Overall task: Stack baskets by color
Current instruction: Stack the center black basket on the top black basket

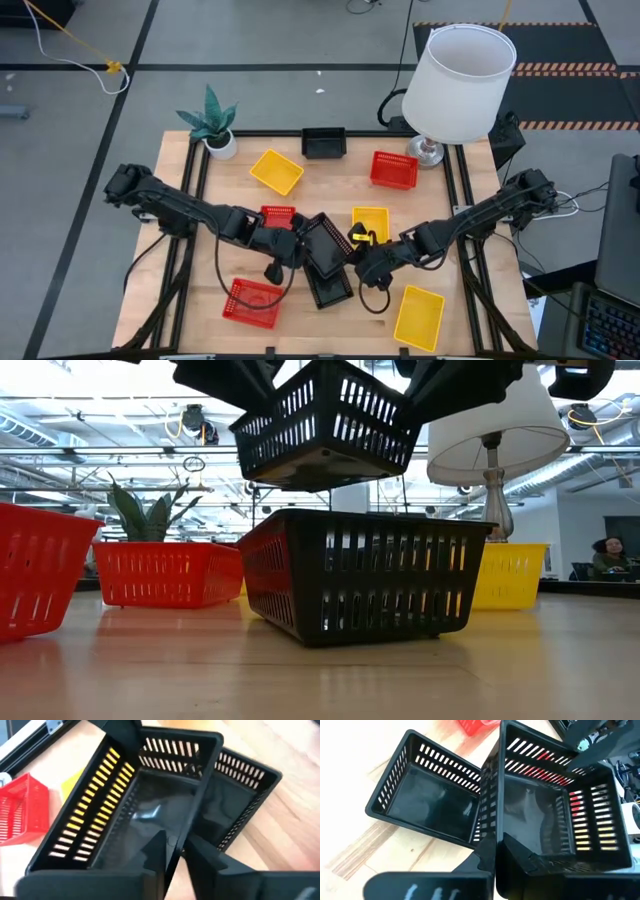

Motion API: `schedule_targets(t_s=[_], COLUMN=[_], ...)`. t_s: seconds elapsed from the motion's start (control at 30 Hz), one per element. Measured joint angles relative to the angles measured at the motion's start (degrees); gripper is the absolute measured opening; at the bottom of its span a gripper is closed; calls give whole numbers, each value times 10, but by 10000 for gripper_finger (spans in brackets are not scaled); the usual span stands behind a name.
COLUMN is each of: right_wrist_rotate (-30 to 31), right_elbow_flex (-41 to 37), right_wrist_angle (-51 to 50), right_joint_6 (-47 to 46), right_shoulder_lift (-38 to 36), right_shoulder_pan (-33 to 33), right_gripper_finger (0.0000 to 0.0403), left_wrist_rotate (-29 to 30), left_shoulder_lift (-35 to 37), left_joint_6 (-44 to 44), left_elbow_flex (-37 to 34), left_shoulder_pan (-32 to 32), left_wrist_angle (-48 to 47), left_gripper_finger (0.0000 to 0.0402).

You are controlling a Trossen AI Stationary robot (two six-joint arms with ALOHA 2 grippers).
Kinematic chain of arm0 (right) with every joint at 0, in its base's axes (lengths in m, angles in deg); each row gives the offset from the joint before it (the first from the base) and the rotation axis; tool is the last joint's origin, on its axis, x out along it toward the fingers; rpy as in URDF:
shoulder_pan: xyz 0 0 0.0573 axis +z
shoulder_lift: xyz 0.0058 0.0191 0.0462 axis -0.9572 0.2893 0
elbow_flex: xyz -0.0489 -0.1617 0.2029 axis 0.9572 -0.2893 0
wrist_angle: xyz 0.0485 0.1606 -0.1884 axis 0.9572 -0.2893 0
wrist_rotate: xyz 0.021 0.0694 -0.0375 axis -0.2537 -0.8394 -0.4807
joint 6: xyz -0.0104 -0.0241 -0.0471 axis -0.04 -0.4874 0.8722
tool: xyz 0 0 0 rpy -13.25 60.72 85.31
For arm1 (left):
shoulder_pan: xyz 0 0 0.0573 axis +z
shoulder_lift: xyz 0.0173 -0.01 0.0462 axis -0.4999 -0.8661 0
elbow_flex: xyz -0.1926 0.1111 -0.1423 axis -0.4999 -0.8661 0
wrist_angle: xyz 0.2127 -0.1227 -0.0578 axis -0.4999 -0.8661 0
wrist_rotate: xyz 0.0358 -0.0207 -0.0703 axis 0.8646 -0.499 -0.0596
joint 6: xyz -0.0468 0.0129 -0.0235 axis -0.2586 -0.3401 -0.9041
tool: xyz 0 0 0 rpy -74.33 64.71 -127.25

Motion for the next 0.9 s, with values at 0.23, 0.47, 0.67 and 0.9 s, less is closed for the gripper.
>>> schedule_targets(t_s=[0.23,0.47,0.67,0.9], right_wrist_rotate=[3,12,35,50], right_elbow_flex=[0,0,0,16], right_wrist_angle=[-1,8,10,-13], right_joint_6=[-5,-57,-118,-200], right_shoulder_lift=[0,0,0,0], right_shoulder_pan=[0,0,0,0], right_gripper_finger=[9,59,139,209], left_wrist_rotate=[-7,-9,4,41], left_shoulder_lift=[0,0,0,0], left_joint_6=[37,41,38,21], left_elbow_flex=[0,0,0,0], left_shoulder_pan=[7,7,7,20], left_wrist_angle=[-10,-10,-15,-26], left_gripper_finger=[9,19,10,8])
